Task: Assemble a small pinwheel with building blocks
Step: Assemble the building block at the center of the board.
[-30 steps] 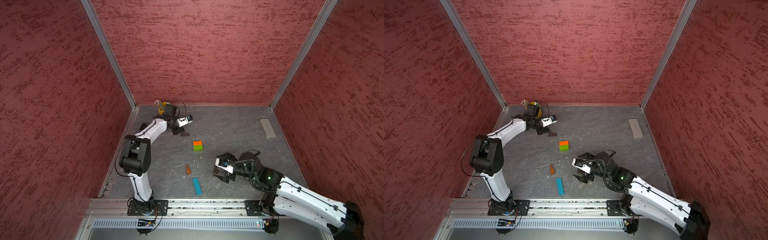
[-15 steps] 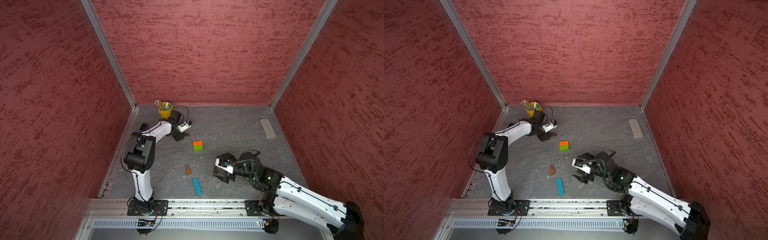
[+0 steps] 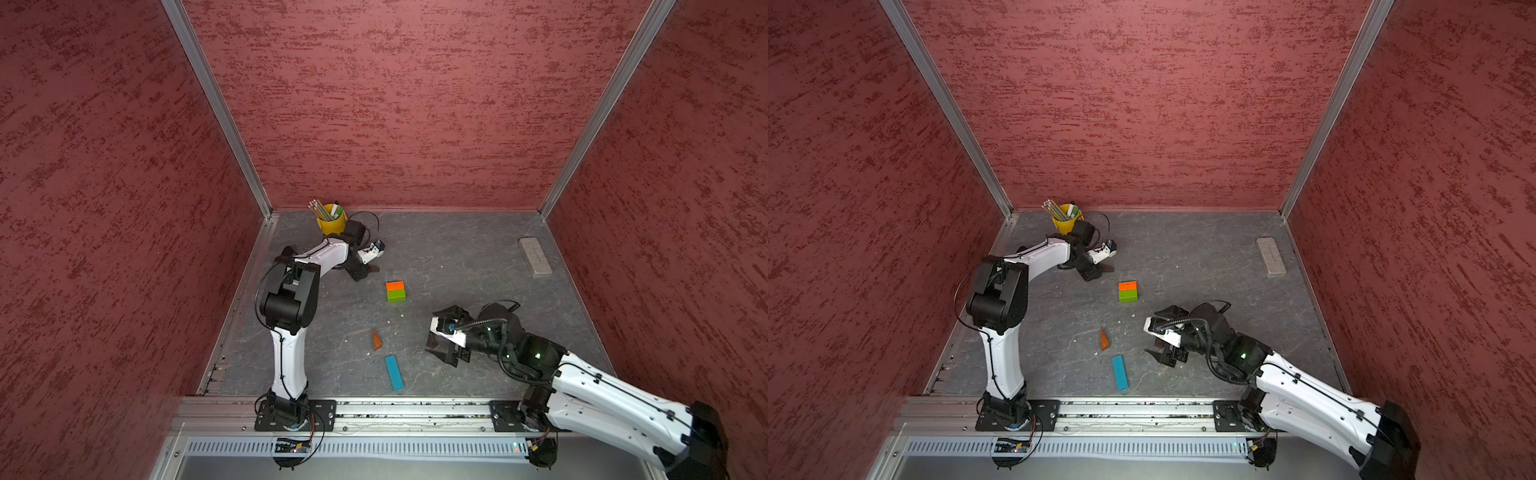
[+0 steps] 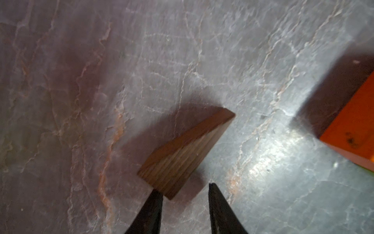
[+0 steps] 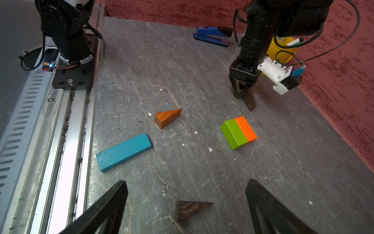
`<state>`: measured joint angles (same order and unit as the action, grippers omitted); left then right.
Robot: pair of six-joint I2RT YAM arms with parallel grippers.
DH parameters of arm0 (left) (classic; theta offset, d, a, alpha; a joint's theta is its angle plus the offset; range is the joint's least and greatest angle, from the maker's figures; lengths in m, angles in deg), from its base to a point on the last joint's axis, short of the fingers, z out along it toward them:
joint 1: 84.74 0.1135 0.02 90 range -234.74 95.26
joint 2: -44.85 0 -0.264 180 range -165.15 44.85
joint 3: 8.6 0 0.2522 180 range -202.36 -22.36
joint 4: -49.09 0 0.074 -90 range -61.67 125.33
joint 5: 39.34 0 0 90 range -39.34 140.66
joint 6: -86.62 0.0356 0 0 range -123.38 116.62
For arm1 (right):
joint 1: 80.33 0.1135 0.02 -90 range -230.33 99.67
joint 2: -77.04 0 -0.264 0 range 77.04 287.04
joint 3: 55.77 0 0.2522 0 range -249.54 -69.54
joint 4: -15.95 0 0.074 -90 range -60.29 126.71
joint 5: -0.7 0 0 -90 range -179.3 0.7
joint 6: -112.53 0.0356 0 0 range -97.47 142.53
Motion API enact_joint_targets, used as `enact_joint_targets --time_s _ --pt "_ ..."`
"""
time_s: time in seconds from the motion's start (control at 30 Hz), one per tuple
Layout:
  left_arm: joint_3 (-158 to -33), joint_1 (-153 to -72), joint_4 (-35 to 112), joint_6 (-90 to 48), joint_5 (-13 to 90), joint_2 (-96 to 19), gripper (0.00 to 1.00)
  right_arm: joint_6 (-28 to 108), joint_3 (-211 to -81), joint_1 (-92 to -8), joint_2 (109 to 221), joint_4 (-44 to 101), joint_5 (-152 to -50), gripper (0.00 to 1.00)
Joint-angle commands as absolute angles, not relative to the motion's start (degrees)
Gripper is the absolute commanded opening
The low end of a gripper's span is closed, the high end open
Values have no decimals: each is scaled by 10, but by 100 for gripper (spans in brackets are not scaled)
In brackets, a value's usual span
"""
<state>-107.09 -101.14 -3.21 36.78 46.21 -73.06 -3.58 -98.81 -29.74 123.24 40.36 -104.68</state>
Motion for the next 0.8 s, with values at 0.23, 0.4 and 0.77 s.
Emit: enact_joint_targets --time_s 0.23,0.4,0.77 --pt "-1091 -1013 -15 410 471 -753 35 -32 -991 -295 1233 405 -1051 94" --pt "-1089 -1015 -9 431 462 -755 33 -33 -990 -296 1233 405 -1049 94" --pt "-1112 -1025 -15 476 448 -770 32 -31 -990 -295 1233 404 -1047 94"
